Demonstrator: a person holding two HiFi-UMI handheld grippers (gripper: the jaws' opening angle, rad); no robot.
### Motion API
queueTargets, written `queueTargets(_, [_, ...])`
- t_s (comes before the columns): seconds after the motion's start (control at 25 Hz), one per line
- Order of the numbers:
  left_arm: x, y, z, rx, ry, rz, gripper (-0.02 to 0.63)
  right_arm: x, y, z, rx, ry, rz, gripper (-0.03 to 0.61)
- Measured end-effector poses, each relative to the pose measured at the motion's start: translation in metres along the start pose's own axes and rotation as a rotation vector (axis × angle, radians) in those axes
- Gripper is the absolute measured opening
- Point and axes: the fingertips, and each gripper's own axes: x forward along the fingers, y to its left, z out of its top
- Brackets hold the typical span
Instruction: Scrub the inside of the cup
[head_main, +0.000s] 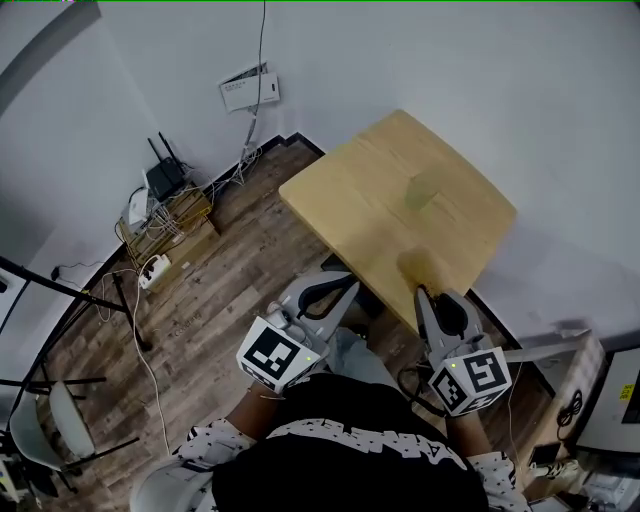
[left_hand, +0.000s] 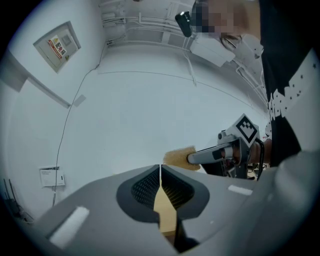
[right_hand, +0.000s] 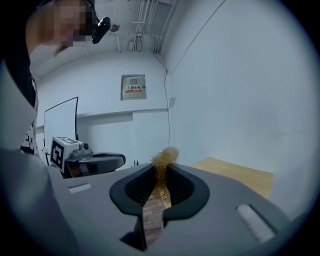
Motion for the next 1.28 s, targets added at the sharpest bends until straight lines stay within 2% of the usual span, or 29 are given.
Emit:
queueTargets(0.16, [0.013,0.010,0.004,0.013,-0.014,0.012,0.003,0.010,-0.015,0.001,0.014,-0.007,0.007,0.071])
queueTargets(0.4, [0.038,0.032,0.002,0.015,0.017,0.016,0.003,0.034,-0.042,0.011,0.031,-0.035,-0.008,0.071])
queueTargets(0.64, [0.079,0.042,0.004,0.017,0.011,-0.046,0.005,0.055,-0.070,0.023,0.027,-0.040,-0.029,0.071])
queueTargets(0.72, [0.094,0.042,0.005,0.000,0.032,-0.071,0.032,0.061,-0.082,0.025,0.028,-0.045,-0.046,0.071])
queueTargets(1.0, [0.131,0.056,-0.001,0.036,0.009,-0.133,0.041,0.077,-0.115,0.029,0.040,-0.060,-0.101,0.071])
queueTargets(1.28, [0.157,0.069,-0.009,0.059,0.038,-0.175,0.051,0.089,-0.141,0.031,0.063,-0.077,-0.147,0.071])
